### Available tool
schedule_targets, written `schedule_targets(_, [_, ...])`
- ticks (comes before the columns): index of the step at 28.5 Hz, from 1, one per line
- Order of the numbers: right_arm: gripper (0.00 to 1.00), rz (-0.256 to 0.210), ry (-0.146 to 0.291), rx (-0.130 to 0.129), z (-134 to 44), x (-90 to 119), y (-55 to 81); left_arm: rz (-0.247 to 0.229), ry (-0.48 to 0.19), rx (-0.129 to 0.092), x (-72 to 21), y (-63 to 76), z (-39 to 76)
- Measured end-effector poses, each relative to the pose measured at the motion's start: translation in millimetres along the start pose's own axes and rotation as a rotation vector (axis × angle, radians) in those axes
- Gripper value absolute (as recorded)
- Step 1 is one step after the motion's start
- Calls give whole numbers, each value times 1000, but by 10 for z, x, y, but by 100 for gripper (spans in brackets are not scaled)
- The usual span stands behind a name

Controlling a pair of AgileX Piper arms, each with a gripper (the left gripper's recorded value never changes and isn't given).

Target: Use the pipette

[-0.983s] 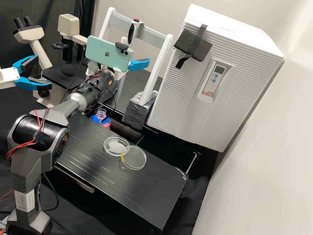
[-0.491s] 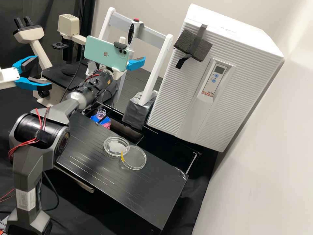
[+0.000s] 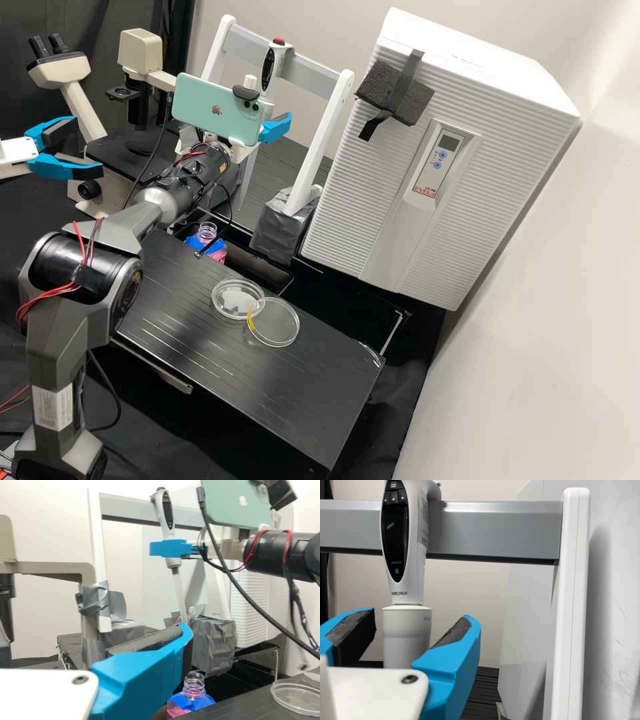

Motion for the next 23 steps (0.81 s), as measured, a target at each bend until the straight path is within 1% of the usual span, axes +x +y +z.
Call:
schedule_targets(2, [0,0,0,0,0,0,0,-2,-9,-2,-5,7,5])
schedule_targets(3, [0,0,0,0,0,0,0,2,-17,0,-12,22,15])
schedule_targets(5, [0,0,0,0,1,15,-5,10,-26,-7,-27,54,26])
schedule_targets(9, [0,-2,0,0,5,31,-14,24,-33,-6,-48,100,31])
schedule_targets(12, [0,-2,0,0,5,31,-14,32,-34,-10,-57,121,37])
schedule_targets(23, [0,-2,0,0,5,31,-14,21,-26,-12,-82,90,22])
